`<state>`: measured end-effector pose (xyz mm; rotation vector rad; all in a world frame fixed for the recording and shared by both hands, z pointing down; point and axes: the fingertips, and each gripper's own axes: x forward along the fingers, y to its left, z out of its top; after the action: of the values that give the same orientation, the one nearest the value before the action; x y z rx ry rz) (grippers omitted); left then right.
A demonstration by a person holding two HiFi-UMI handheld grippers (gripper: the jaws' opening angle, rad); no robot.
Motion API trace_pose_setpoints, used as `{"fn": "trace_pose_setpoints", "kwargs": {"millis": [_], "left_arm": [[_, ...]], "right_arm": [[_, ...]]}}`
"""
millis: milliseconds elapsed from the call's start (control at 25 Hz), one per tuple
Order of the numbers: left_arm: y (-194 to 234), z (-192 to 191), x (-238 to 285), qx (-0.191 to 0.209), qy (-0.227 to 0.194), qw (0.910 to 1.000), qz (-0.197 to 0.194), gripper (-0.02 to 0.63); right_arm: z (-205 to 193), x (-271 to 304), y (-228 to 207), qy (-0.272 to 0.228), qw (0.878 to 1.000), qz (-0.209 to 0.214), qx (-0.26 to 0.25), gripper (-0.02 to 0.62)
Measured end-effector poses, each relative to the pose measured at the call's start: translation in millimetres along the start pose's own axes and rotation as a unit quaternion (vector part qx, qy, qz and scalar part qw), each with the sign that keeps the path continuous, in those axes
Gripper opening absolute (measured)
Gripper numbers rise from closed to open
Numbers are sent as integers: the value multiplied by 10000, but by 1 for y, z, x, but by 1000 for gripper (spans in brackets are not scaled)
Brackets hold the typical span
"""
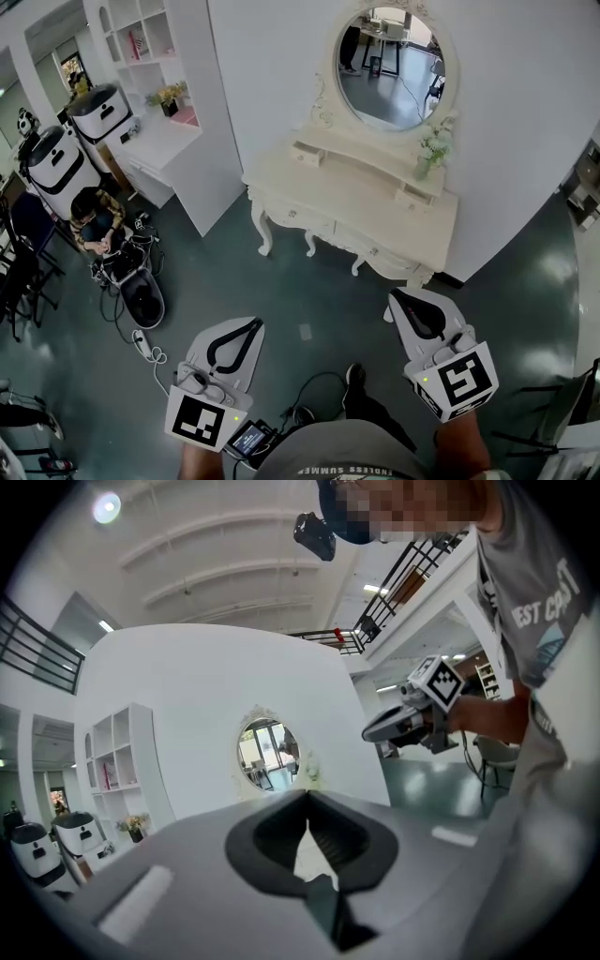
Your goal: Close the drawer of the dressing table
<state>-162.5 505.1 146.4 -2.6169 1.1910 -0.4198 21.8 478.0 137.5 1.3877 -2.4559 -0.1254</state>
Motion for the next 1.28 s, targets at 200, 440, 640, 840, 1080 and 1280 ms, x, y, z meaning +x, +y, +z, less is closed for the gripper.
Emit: {"fn": "trace_pose_setpoints", "kwargs": {"millis": [200,440,640,840,1080,1280], "left_arm": [[4,13,24,265,58,9995,174,2],[5,7,71,-143,363,9980,492,2],[10,11,108,72,393,9975,580,2],[16,13,139,42,510,9957,774,2],[22,17,175,-63,689,9930,962,2],[24,23,206,111,791,9919,987,2]], "right_arm": [[-1,22,-29,-106,9996,273,8,0],[-11,53,-74,-158,9982,574,-18,0],[-19,80,-102,-169,9964,829,-31,0],[-21,103,-132,-249,9944,1029,-45,0],[-26,124,-162,-320,9916,1250,11,0],[-34,139,-187,-356,9897,1383,79,0]]}}
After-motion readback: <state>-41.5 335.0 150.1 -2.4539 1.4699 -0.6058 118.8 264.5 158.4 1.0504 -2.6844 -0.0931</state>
